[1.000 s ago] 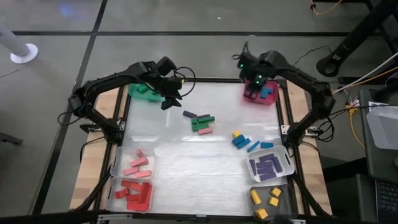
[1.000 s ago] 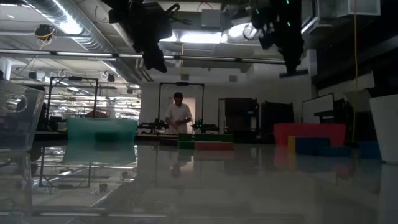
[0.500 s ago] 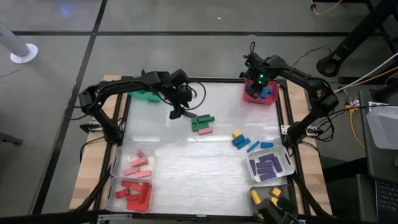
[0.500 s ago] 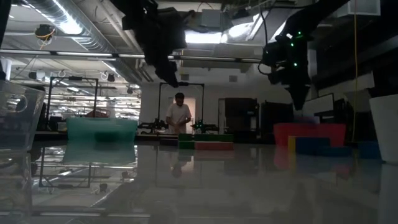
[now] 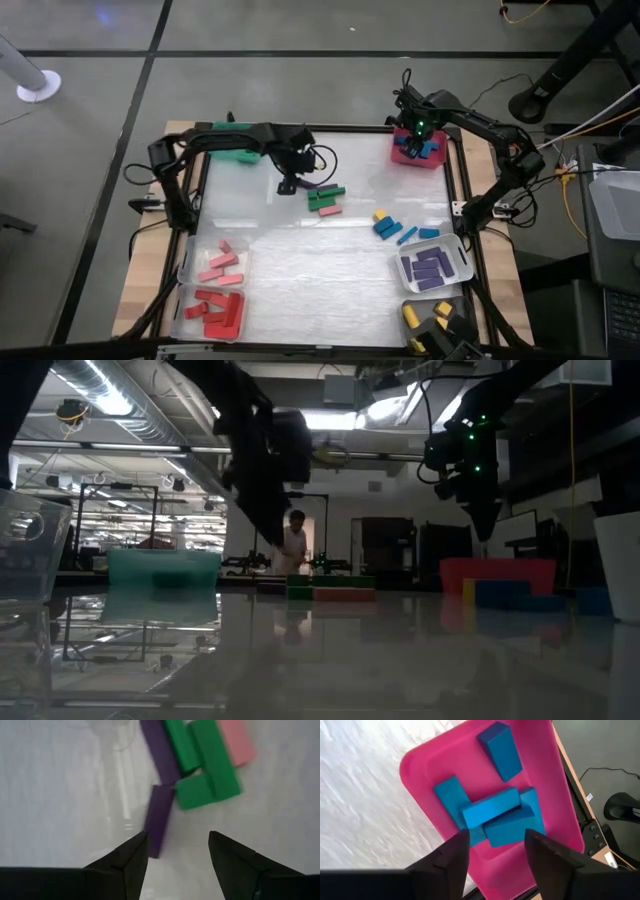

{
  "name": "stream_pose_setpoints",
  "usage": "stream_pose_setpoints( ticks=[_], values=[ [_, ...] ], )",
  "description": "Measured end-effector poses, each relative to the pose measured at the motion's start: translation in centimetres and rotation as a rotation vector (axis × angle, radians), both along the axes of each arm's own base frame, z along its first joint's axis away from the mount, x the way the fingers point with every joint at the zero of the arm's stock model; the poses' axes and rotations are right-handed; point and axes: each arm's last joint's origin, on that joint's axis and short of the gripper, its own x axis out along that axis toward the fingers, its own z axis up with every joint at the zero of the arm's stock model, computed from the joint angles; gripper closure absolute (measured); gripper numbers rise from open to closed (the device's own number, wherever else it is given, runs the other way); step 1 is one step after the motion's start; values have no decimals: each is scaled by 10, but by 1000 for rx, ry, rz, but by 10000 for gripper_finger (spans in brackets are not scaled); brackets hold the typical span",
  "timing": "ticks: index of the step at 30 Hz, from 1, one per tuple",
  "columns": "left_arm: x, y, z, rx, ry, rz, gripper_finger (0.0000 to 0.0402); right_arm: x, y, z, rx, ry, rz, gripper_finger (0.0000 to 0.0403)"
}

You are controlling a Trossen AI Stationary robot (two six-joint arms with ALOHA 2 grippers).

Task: Sort blocks
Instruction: Put the violet block into the white bin

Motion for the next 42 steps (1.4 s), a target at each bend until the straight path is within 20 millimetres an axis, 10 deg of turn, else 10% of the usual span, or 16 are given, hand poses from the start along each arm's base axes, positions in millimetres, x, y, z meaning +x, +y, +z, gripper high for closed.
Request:
stream_pose_setpoints(
  ticks=[25, 34, 42],
  values=[
    [21, 13, -68, 81, 132, -105, 212, 9, 18, 0, 232, -158, -41, 214],
    [22, 12, -71, 60, 144, -70, 314, 52, 71, 11, 314, -276, 196, 214],
    [14, 8, -60, -63, 168, 13, 320, 98, 135, 14, 233, -326, 473, 214]
  ],
)
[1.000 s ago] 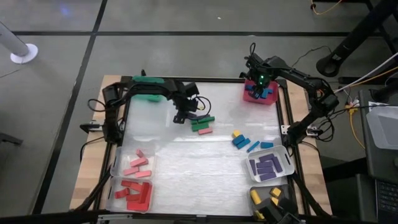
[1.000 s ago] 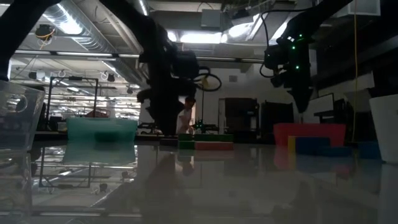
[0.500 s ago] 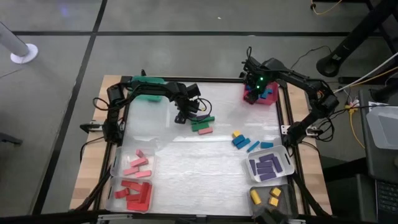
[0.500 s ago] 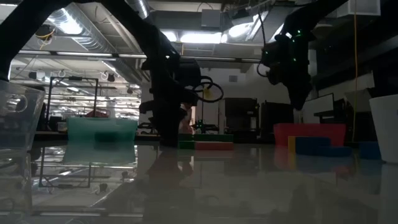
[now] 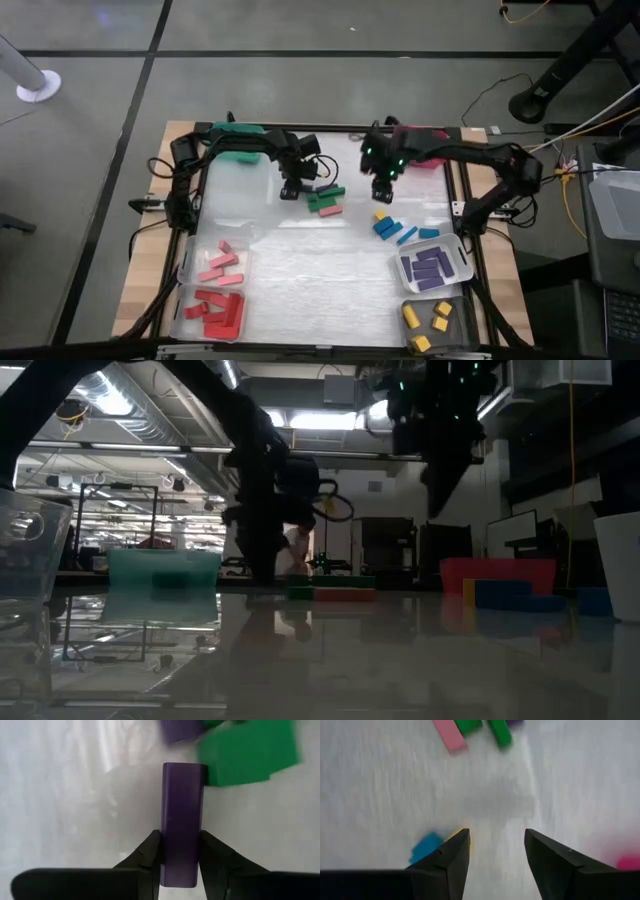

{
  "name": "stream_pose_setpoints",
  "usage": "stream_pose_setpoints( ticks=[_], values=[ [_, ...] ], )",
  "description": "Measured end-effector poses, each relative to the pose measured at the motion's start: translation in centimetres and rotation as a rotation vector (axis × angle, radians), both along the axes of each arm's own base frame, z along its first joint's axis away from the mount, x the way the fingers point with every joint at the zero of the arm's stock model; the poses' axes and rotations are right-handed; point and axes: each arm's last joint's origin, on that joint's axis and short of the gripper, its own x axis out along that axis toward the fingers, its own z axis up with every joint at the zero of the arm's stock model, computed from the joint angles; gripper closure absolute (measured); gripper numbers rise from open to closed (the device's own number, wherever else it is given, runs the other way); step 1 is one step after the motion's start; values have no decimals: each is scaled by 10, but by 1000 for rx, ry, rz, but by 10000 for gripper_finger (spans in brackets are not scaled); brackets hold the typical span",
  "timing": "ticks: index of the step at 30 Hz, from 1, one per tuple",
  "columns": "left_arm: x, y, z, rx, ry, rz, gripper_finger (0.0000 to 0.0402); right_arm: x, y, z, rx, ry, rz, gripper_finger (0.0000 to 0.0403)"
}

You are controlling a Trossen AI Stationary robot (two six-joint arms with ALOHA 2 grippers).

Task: Sort blocks
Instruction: Put the violet block into the white bin

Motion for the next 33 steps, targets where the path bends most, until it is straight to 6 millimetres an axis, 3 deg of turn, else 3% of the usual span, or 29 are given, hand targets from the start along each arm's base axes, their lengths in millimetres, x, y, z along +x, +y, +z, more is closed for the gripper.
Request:
stream_pose_setpoints(
  ticks=[9, 19, 24, 33],
  values=[
    [-12, -9, 39, -367, -136, 9, 312, 42, 58, 12, -316, -249, 125, 214],
    [-18, -13, 66, -748, -305, 45, 310, 68, 101, 35, -386, -609, 213, 214],
    [-16, -15, 70, -926, -357, 37, 312, 71, 114, 40, -393, -675, 249, 214],
    [-13, -25, 72, -992, -360, 7, 308, 72, 116, 42, -438, -692, 217, 214]
  ],
)
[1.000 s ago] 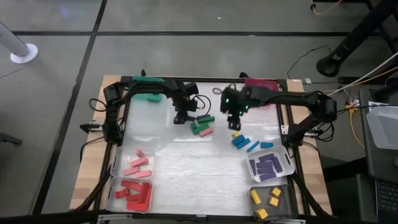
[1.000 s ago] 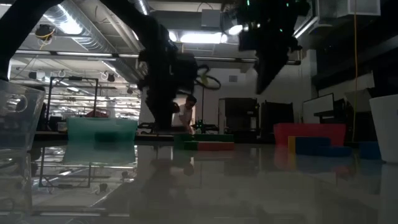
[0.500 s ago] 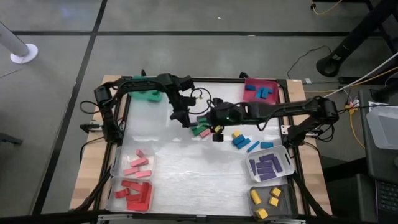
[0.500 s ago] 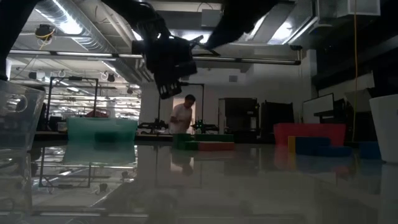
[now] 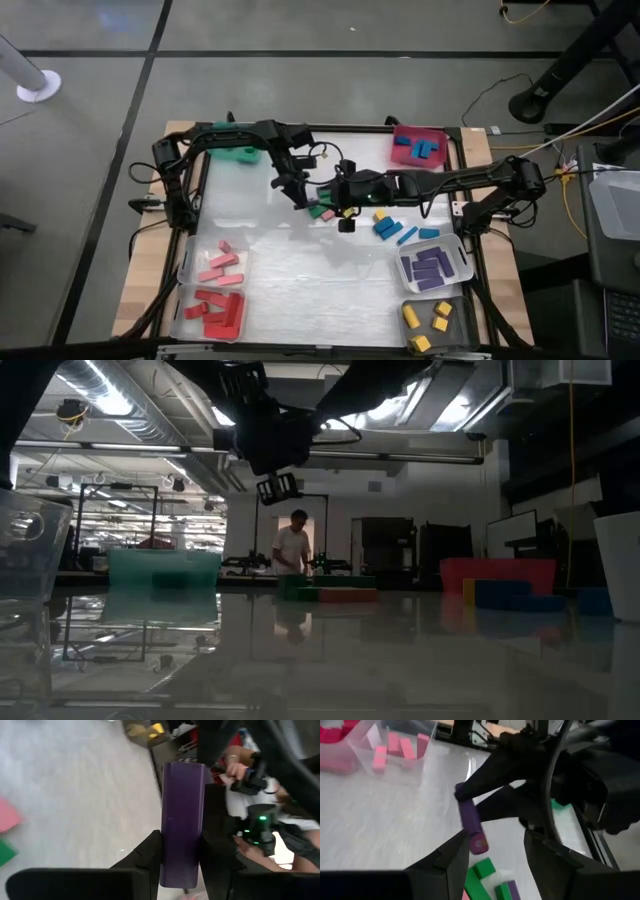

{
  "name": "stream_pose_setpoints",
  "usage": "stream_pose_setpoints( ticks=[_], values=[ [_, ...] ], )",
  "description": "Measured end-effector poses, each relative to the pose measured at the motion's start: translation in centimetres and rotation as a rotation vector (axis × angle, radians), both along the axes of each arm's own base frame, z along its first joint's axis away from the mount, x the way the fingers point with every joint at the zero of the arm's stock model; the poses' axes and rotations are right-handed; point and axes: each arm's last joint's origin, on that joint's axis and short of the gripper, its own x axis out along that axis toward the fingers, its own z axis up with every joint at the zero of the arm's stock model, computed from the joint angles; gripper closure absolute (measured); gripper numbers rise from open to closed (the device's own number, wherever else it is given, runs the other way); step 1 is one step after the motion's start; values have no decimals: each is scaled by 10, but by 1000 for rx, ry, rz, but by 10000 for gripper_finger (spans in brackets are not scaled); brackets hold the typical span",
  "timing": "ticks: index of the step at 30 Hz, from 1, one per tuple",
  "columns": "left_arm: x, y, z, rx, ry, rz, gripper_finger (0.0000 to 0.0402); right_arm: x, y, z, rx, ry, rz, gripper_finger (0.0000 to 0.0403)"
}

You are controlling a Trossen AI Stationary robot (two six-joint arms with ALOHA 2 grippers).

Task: Sort blocks
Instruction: Put the violet block into the white bin

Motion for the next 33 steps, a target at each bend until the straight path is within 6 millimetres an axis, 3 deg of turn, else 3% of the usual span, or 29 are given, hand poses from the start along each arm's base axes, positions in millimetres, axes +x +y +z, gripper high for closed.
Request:
stream_pose_setpoints(
  ticks=[24, 28, 33],
  values=[
    [23, 3, 13, -99, -171, -5, 306, 2, 2, 2, 35, -28, 53, 217],
    [23, 3, 13, -98, -172, -5, 306, 2, 1, 2, 35, -28, 51, 251],
    [23, 3, 13, -102, -170, -5, 306, 2, 2, 2, 34, -24, 55, 329]
  ],
)
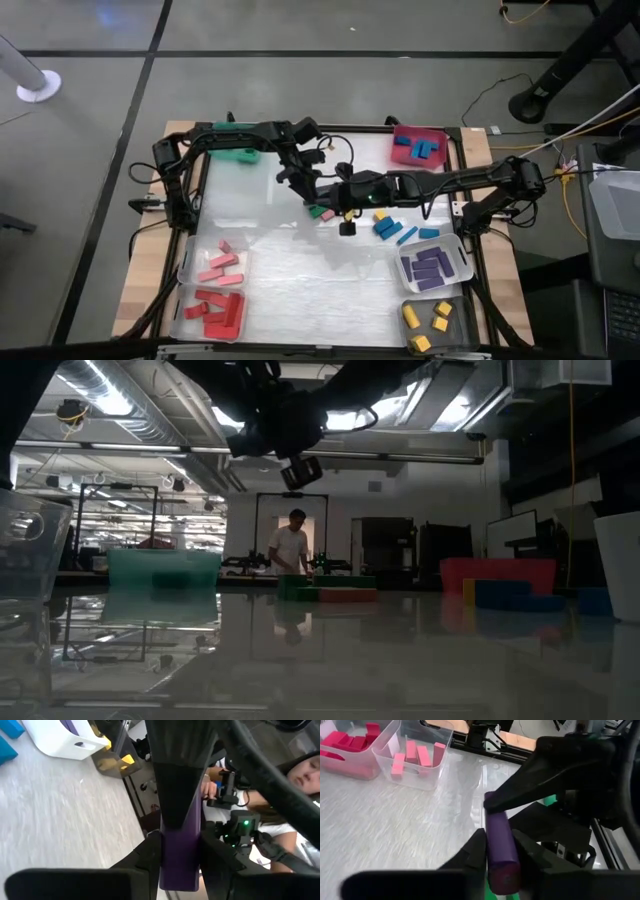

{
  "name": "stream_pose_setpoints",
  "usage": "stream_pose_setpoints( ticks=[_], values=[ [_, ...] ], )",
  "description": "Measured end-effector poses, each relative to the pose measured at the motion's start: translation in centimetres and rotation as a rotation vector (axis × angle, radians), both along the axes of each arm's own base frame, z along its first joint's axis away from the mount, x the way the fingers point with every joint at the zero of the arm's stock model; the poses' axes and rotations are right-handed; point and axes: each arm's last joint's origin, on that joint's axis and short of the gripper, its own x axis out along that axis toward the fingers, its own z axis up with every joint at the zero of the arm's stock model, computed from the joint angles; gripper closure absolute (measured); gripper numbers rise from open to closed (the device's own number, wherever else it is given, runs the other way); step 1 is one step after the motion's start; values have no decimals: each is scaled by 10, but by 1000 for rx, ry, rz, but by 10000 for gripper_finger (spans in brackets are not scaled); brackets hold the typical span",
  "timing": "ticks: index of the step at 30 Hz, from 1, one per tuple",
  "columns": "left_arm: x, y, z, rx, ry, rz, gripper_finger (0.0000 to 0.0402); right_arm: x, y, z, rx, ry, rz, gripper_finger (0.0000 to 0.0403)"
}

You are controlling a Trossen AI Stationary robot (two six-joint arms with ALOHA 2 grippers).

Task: Sort blocks
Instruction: Put the violet block into the white bin

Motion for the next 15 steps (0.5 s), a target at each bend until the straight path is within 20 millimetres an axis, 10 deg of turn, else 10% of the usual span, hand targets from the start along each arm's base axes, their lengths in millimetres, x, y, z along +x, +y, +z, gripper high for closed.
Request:
stream_pose_setpoints(
  ticks=[15],
  values=[
    [8, -14, -4, 130, 70, 43, 219, -36, -1, 11, 211, 151, -97, 334]
  ],
)
